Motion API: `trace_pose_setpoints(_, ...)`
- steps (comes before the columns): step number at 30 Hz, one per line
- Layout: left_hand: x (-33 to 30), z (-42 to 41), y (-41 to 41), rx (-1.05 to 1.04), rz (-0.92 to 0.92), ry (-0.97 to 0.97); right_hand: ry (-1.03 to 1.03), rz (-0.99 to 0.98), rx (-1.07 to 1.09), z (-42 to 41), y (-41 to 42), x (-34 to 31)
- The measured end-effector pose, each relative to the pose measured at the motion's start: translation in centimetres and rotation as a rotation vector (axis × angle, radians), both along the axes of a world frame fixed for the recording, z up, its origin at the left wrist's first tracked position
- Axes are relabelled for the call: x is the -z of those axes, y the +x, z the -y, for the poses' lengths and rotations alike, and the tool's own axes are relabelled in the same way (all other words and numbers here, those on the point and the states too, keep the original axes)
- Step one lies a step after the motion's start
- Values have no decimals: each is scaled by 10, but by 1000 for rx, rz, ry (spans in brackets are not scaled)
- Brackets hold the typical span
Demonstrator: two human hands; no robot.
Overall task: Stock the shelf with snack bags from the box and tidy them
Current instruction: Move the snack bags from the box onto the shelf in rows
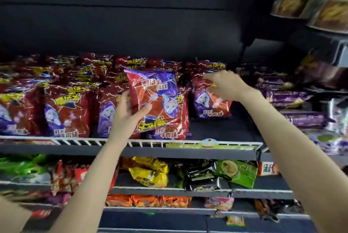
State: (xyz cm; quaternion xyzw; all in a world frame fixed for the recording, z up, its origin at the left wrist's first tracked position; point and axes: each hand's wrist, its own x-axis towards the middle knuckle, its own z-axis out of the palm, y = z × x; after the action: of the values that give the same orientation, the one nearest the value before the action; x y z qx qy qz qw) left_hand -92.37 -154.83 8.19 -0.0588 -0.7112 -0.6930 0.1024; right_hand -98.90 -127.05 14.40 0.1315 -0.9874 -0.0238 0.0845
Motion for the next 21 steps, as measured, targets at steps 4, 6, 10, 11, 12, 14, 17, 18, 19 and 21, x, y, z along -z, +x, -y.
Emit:
trace_pose_setpoints(4, 4, -34, 3, -13, -2, -57, -58, -21, -49, -8, -34, 15)
trace_pose_setpoints(6, 5, -49, 3, 0, 0, -89, -131, -84, -79, -14, -36, 22)
trace_pose_setpoints(10, 7, -78, 0, -29, 0, -63, -708, -288, -136, -32, 11, 28)
trace_pose_setpoints(11, 7, -86, -1, -48, -1, -34, -889, -256, -104, -33, 30, 30)
trace_pose_setpoints(12, 6, -96, -3, -70, -5, 3, -1043, -169, -54, -32, 49, 34)
trace_pose_setpoints(14, 5, -117, -6, -107, -30, 74, -1245, 51, 38, -25, 78, 45)
trace_pose_setpoints(17, 5, -142, -7, -102, -53, 112, -1535, 288, 95, -18, 88, 61)
trace_pose_setpoints(18, 6, -146, -7, -86, -52, 114, -1664, 322, 101, -18, 87, 62)
trace_pose_setpoints(19, 8, -148, -6, -78, -49, 129, -1769, 316, 97, -20, 85, 60)
trace_pose_setpoints(21, 9, -141, -6, -133, -49, 152, -1815, 209, 97, -28, 81, 55)
